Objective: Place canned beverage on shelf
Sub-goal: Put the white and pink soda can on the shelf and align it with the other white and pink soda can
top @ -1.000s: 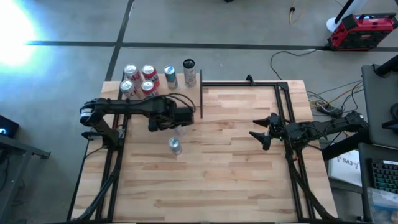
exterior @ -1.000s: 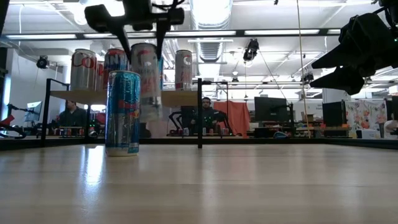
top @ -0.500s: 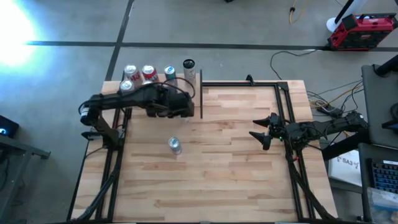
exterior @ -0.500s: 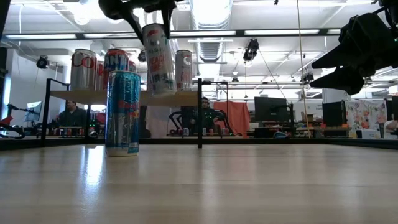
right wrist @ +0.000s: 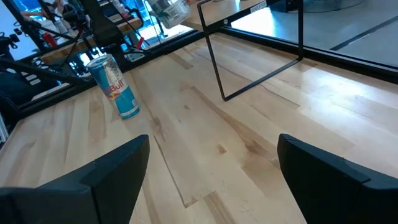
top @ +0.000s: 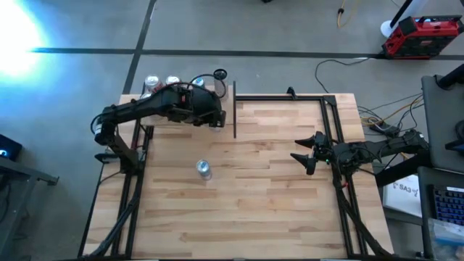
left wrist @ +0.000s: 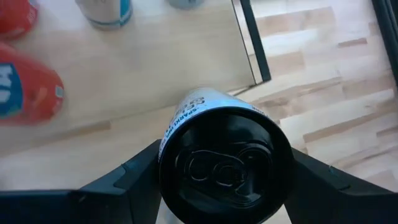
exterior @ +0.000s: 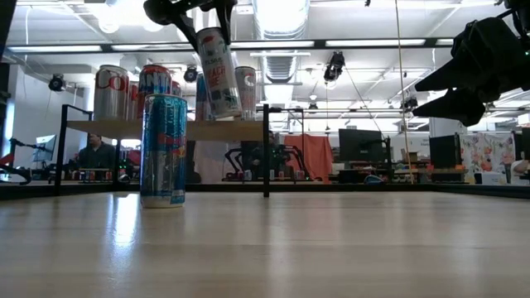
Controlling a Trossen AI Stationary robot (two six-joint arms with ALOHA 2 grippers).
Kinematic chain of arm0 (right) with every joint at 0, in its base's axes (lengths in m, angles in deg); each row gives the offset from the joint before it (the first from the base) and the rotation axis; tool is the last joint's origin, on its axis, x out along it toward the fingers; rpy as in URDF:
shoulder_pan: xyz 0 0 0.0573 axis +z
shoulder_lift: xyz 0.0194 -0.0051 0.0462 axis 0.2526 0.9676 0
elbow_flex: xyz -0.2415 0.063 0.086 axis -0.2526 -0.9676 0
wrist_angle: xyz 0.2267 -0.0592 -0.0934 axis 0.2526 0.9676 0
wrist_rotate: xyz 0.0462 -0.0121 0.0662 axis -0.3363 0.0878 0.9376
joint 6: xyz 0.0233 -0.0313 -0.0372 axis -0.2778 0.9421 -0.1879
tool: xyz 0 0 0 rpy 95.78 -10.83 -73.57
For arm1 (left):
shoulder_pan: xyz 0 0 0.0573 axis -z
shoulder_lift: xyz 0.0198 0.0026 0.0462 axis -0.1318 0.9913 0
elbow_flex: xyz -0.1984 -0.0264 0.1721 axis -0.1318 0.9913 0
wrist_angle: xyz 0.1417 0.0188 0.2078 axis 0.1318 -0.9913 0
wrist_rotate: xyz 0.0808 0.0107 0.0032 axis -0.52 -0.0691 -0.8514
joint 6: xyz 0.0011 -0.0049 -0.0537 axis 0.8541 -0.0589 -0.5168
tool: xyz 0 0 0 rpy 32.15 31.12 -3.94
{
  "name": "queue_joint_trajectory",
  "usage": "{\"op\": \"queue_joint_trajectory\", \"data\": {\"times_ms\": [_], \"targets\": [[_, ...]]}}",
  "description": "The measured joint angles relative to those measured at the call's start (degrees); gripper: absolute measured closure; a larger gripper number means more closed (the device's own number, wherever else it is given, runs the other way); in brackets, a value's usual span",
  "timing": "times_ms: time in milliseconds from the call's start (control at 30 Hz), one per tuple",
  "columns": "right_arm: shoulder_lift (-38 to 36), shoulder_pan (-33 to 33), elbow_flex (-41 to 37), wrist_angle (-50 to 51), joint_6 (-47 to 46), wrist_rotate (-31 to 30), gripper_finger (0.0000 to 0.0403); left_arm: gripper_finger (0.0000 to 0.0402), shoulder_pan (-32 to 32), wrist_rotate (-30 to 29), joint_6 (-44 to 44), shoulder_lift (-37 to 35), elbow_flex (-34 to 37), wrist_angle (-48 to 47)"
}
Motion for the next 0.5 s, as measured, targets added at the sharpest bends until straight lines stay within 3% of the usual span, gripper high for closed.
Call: {"op": "queue_joint_trajectory", "data": {"times_ms": [500], "targets": [[0.0,0.0,0.0,0.0,0.0,0.0,0.0067,0.0155,-6.3,0.0,5.0,0.0,0.0,1.7]]}}
